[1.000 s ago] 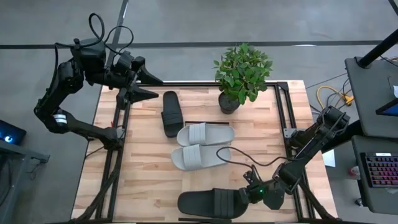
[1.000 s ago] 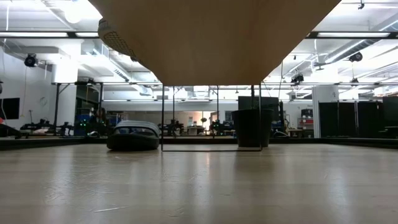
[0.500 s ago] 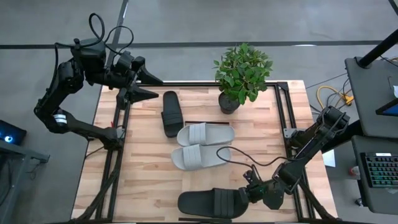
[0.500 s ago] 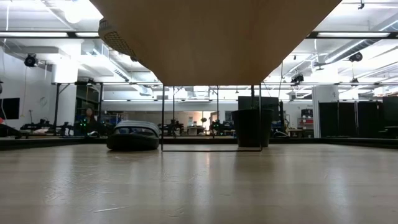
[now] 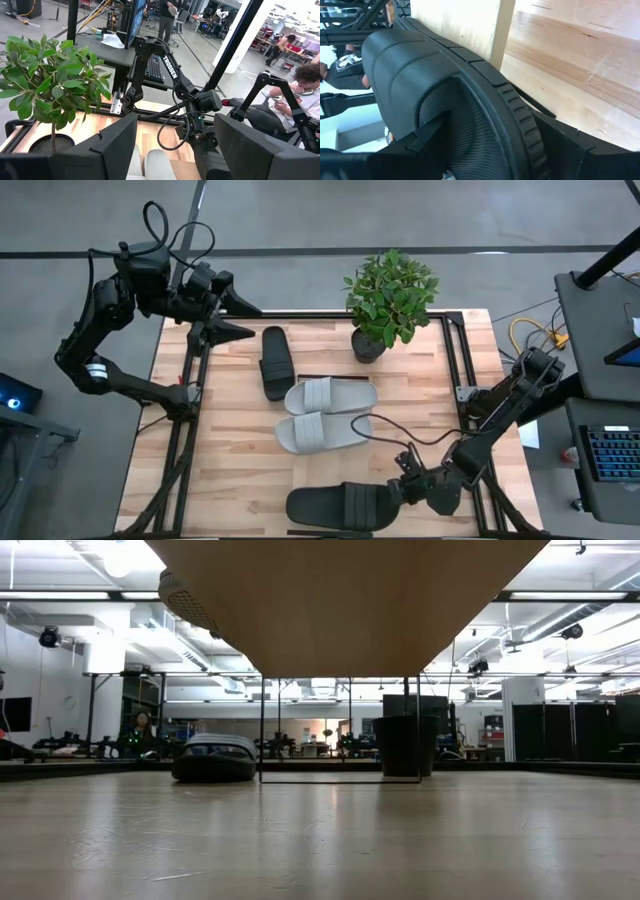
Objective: Pick and place slides into the shelf
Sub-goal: Put the black slipper on the shelf
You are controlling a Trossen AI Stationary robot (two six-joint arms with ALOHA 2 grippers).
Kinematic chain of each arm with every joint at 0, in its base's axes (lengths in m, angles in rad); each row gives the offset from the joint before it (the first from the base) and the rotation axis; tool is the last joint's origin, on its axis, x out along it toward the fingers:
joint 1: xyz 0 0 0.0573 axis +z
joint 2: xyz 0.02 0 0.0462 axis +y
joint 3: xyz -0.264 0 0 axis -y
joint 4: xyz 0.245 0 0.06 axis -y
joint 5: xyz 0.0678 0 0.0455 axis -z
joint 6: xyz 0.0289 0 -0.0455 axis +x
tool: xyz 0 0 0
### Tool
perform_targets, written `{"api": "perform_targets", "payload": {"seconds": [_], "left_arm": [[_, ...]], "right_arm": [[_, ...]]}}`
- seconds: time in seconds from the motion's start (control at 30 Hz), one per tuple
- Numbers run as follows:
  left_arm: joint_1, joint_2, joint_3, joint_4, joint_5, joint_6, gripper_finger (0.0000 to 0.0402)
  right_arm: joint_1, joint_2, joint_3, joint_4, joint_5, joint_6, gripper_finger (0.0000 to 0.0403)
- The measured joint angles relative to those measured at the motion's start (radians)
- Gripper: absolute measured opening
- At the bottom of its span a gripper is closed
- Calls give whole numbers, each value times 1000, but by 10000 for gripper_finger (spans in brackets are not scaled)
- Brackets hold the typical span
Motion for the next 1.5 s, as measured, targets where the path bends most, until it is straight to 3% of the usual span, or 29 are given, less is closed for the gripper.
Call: {"api": "perform_targets", "payload": {"seconds": [0.47,0.87,1.17,1.5], "left_arm": [[0,0,0,-24,3,6,250],[0,0,0,-211,-17,53,250],[0,0,-20,-408,-255,157,250],[0,0,-184,-454,-451,292,250]], "right_arm": [[5,-68,1,-130,0,19,256],[-1,-178,1,-308,40,11,254],[-47,-226,1,-321,159,-101,242],[-108,-229,5,-182,167,-241,244]]}}
